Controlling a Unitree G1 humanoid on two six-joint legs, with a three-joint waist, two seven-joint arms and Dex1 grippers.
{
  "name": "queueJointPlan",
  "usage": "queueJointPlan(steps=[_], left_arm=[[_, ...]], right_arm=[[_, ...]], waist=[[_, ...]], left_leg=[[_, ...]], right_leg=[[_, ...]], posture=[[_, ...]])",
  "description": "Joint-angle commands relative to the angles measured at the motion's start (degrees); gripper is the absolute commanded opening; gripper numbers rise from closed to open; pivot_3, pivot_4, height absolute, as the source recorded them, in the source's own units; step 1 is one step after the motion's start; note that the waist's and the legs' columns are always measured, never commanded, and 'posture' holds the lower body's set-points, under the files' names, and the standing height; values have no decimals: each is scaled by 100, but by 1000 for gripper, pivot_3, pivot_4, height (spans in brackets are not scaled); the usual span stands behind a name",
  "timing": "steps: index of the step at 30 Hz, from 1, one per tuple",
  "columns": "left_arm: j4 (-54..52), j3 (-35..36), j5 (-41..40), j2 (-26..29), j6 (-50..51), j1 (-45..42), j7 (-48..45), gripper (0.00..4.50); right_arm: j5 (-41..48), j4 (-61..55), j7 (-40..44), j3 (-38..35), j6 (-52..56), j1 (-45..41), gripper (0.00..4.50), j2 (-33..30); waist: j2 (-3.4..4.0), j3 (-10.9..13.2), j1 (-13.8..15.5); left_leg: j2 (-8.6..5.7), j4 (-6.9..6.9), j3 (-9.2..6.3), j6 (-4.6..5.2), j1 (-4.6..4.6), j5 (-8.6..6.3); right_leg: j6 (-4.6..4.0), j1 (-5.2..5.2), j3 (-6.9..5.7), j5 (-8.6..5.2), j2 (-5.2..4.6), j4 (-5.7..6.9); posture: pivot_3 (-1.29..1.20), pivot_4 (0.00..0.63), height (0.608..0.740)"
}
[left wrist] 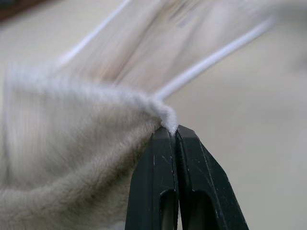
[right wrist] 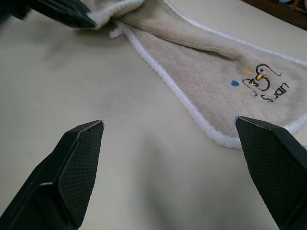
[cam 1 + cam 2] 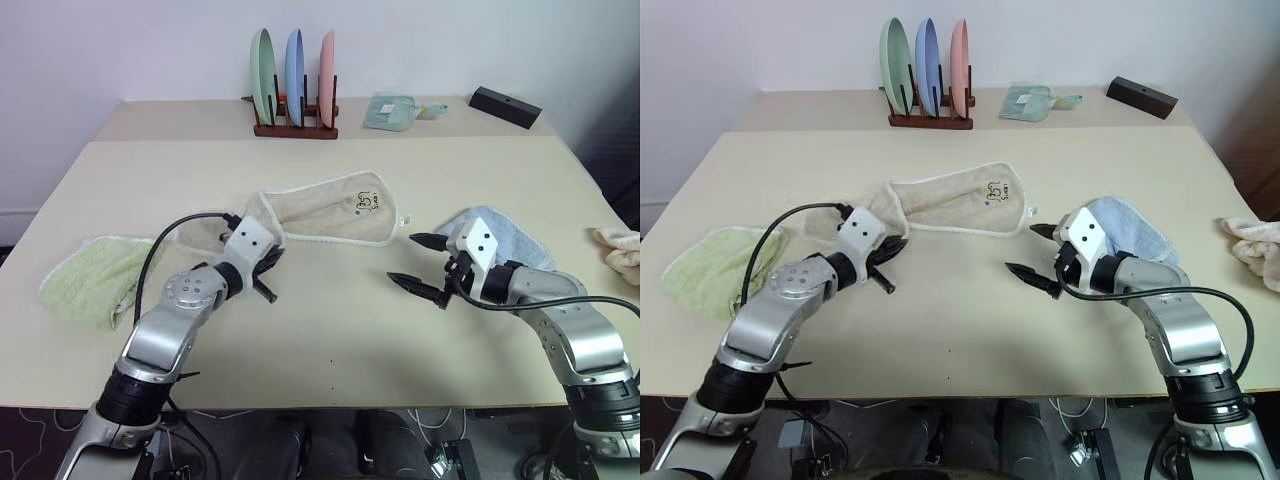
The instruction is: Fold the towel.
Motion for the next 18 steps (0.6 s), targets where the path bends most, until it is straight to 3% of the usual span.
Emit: queueJointPlan(steps=[1, 4, 8, 10, 12, 18], left_arm=[[-789, 626, -673, 399, 89, 551, -622, 14], [-1491, 1498, -1781, 1063, 642, 1484, -1465, 14], [-1693, 2643, -2120, 1977, 733, 3029, -2371, 14], [-1536, 3069, -1711, 2387, 445, 4033, -2798, 14], [-1276, 3317, -1483, 2494, 237, 4476, -2852, 14], [-501, 3614, -1153, 2313, -320, 4588, -2671, 14]], right_arm=[[-12, 62, 93, 17, -180, -175, 4500, 35], [-112, 256, 203, 103, -356, -328, 4500, -4], [-263, 627, 324, 184, -609, -707, 4500, -8], [-461, 980, 382, 335, -803, -1041, 4500, 8], [-776, 1397, 388, 527, -1142, -1361, 4500, 26], [-1834, 2905, 114, 1021, -2555, -2469, 4500, 252]], waist=[[4, 0, -41], [3, 3, -137], [9, 6, -138], [8, 7, -123], [17, 11, -118], [18, 13, -122]], left_leg=[[1, -3, 0, 0, 2, 0], [7, -5, -1, -1, 1, 1], [6, -5, 1, 1, 4, 0], [7, -5, 4, 1, 4, -1], [7, -6, 7, 4, 4, -2], [4, -5, 4, 7, 1, -5]], right_leg=[[0, 0, 0, 0, 1, 1], [-2, -2, 0, -1, 4, 3], [-3, 1, 0, -2, 4, 2], [-4, 1, 0, -2, 5, 2], [-4, 3, 0, -2, 3, -4], [-4, 5, -7, -2, -2, -10]], posture=[[0, 150, 737], [0, 150, 737], [0, 150, 737], [0, 150, 737], [0, 150, 737], [0, 150, 737]])
